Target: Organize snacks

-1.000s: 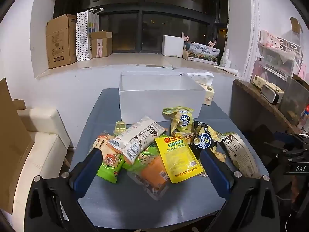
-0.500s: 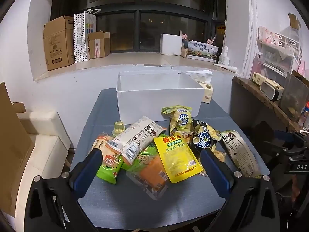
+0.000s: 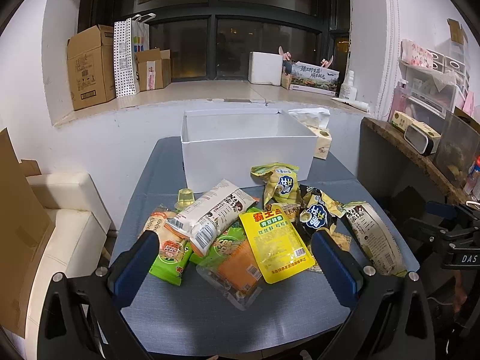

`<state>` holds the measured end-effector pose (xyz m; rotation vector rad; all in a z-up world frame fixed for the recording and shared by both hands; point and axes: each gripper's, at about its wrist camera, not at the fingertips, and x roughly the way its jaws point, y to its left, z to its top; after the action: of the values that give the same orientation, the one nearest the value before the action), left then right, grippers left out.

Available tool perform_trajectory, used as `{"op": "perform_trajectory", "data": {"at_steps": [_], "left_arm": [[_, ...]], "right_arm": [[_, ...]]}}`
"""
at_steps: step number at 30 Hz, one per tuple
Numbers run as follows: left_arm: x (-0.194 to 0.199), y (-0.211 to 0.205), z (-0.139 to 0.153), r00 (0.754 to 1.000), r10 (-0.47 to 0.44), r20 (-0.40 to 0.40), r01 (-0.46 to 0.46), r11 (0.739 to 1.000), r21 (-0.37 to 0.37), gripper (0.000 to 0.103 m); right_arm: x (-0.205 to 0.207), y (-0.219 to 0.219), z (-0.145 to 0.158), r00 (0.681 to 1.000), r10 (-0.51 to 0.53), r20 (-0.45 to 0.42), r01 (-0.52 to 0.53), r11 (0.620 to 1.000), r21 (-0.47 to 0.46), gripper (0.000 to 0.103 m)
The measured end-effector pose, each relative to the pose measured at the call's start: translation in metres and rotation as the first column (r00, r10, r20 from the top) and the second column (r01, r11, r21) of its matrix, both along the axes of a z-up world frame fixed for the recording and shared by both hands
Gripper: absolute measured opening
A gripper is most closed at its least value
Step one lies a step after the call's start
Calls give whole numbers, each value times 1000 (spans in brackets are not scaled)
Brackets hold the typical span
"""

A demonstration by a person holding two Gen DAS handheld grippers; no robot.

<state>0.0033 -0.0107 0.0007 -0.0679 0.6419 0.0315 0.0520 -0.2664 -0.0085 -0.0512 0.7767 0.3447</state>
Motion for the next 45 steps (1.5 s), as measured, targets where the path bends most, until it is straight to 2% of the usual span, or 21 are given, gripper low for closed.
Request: {"op": "perform_trajectory", "data": {"at_steps": [22, 45], "left_arm": [[2, -1, 1, 1000, -9, -4, 9, 1000, 1, 103], [9, -3, -2, 999, -8, -48, 7, 1000, -3, 103]], "right_arm": [[0, 1, 0, 1000, 0, -5, 0, 1000, 1, 103], [0, 0, 0, 1000, -1, -3, 1, 1000, 2, 103]]}}
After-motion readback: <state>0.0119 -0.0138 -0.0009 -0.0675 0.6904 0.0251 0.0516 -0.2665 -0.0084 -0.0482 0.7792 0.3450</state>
